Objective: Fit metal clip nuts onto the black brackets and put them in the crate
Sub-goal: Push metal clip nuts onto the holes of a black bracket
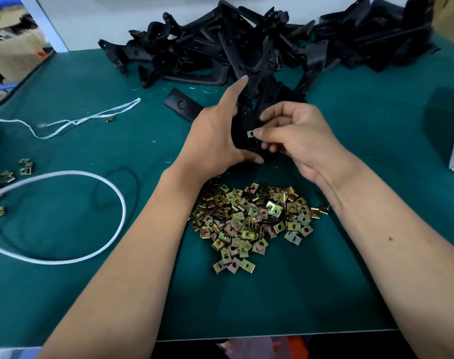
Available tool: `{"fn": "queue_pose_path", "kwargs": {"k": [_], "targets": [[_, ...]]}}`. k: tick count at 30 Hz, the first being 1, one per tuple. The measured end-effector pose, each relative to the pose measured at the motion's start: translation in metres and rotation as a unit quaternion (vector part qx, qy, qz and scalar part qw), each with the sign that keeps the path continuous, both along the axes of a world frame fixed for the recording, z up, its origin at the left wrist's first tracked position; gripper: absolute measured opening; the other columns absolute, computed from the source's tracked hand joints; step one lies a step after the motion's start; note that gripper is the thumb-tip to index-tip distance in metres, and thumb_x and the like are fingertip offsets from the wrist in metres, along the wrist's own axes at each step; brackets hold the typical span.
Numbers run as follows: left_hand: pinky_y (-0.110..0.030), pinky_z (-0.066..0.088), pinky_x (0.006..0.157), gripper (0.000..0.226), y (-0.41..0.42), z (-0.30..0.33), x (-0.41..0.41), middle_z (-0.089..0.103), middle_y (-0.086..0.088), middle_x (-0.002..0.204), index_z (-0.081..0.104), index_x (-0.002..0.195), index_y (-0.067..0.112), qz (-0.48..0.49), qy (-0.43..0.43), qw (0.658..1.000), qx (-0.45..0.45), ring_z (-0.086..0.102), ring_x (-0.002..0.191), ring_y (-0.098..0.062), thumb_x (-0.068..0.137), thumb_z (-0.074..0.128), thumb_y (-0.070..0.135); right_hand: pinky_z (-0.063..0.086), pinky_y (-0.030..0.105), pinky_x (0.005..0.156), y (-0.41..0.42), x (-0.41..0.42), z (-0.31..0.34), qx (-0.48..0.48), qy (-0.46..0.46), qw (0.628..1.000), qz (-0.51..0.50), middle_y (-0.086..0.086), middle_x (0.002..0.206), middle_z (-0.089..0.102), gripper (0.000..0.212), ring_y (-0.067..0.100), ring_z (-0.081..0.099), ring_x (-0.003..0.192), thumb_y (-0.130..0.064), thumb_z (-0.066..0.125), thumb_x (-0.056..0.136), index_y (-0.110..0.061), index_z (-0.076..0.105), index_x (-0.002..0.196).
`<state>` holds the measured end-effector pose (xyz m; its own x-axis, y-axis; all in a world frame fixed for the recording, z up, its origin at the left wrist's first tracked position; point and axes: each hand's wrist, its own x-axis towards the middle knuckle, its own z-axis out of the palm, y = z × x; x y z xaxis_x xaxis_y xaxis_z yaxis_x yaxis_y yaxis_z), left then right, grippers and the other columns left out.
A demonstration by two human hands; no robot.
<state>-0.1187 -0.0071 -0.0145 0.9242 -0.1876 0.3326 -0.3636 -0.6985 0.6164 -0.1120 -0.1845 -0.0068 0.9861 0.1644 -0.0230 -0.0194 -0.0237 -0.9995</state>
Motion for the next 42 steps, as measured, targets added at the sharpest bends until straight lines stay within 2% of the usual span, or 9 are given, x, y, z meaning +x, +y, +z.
{"fn": "queue_pose_path", "kwargs": {"k": [10,12,17,20,24,30,35,40,42], "targets": [[-0.033,0.052,0.093,0.133,0.008,0.004,0.005,0.071,0.001,0.105,0.023,0.161,0.02,0.08,-0.071,0.993,0.042,0.064,0.101,-0.017,0.056,0.099,0.045,0.05,0.022,0.053,0.005,0.005,-0.008,-0.011,-0.024,0.999,-0.022,0.007,0.083,0.078,0.014,0.014,0.069,0.064,-0.006,0.075,0.091,-0.008,0.07,0.104],[-0.022,0.041,0.1,0.131,0.016,0.005,0.005,0.067,0.002,0.108,0.021,0.162,0.021,0.142,-0.112,0.981,0.062,0.056,0.102,-0.017,0.058,0.099,0.038,0.051,0.023,0.055,0.002,0.009,-0.013,-0.079,-0.054,0.995,-0.033,0.007,0.085,0.078,0.006,0.013,0.069,0.066,-0.009,0.069,0.096,-0.011,0.073,0.1],[-0.035,0.005,0.128,0.117,0.029,0.015,0.003,0.056,-0.002,0.092,0.015,0.164,0.023,0.182,-0.097,0.952,0.225,0.054,0.102,-0.027,0.067,0.078,0.002,0.041,0.004,0.071,0.0,0.011,-0.018,-0.354,-0.212,0.911,-0.022,-0.008,0.093,0.065,0.015,-0.004,0.057,0.074,-0.023,0.077,0.091,-0.018,0.079,0.105],[-0.037,0.002,0.129,0.117,0.023,0.02,-0.004,0.056,-0.002,0.097,0.018,0.163,0.026,0.134,-0.107,0.939,0.297,0.054,0.113,-0.03,0.062,0.07,-0.002,0.046,0.027,0.085,0.012,0.01,-0.02,-0.453,-0.244,0.858,0.006,-0.002,0.104,0.053,0.025,0.016,0.056,0.092,-0.032,0.078,0.09,-0.021,0.075,0.113],[-0.038,0.001,0.129,0.111,0.021,0.026,-0.009,0.064,-0.001,0.107,0.022,0.162,0.028,0.083,-0.113,0.936,0.323,0.054,0.118,-0.028,0.065,0.066,-0.003,0.047,0.03,0.084,0.018,0.007,-0.015,-0.455,-0.259,0.852,0.012,-0.003,0.102,0.06,0.012,0.015,0.055,0.091,-0.024,0.076,0.091,-0.019,0.075,0.102],[-0.037,0.003,0.129,0.115,0.021,0.019,-0.002,0.058,0.001,0.096,0.021,0.163,0.026,0.054,-0.072,0.969,0.231,0.054,0.107,-0.028,0.061,0.063,-0.006,0.055,0.042,0.091,0.011,0.003,-0.012,-0.442,-0.247,0.862,-0.002,0.004,0.107,0.072,0.017,0.025,0.066,0.099,-0.02,0.074,0.092,-0.017,0.074,0.109],[-0.044,0.023,0.124,0.118,0.027,0.011,0.002,0.071,0.001,0.107,0.011,0.165,0.026,0.104,-0.001,0.994,0.044,0.057,0.114,-0.028,0.069,0.077,0.006,0.053,0.039,0.089,0.015,0.005,-0.013,-0.454,-0.261,0.852,0.024,-0.001,0.103,0.064,0.019,0.023,0.063,0.096,-0.021,0.075,0.092,-0.019,0.077,0.111],[-0.048,0.033,0.121,0.127,0.025,0.006,0.001,0.068,0.013,0.11,0.013,0.165,0.027,0.093,0.025,0.995,-0.032,0.057,0.124,-0.028,0.066,0.091,0.01,0.039,-0.001,0.069,0.005,0.011,-0.012,-0.405,-0.202,0.891,0.036,-0.016,0.087,0.06,0.024,-0.005,0.055,0.075,-0.01,0.064,0.098,-0.021,0.077,0.115],[-0.048,0.033,0.121,0.128,0.026,0.006,0.002,0.069,0.011,0.114,0.013,0.164,0.026,0.088,0.026,0.995,-0.03,0.059,0.123,-0.026,0.065,0.093,0.012,0.037,-0.002,0.063,-0.001,0.013,-0.012,-0.373,-0.174,0.911,0.018,-0.016,0.084,0.062,0.033,-0.001,0.061,0.077,-0.004,0.051,0.102,-0.02,0.076,0.117]]}}
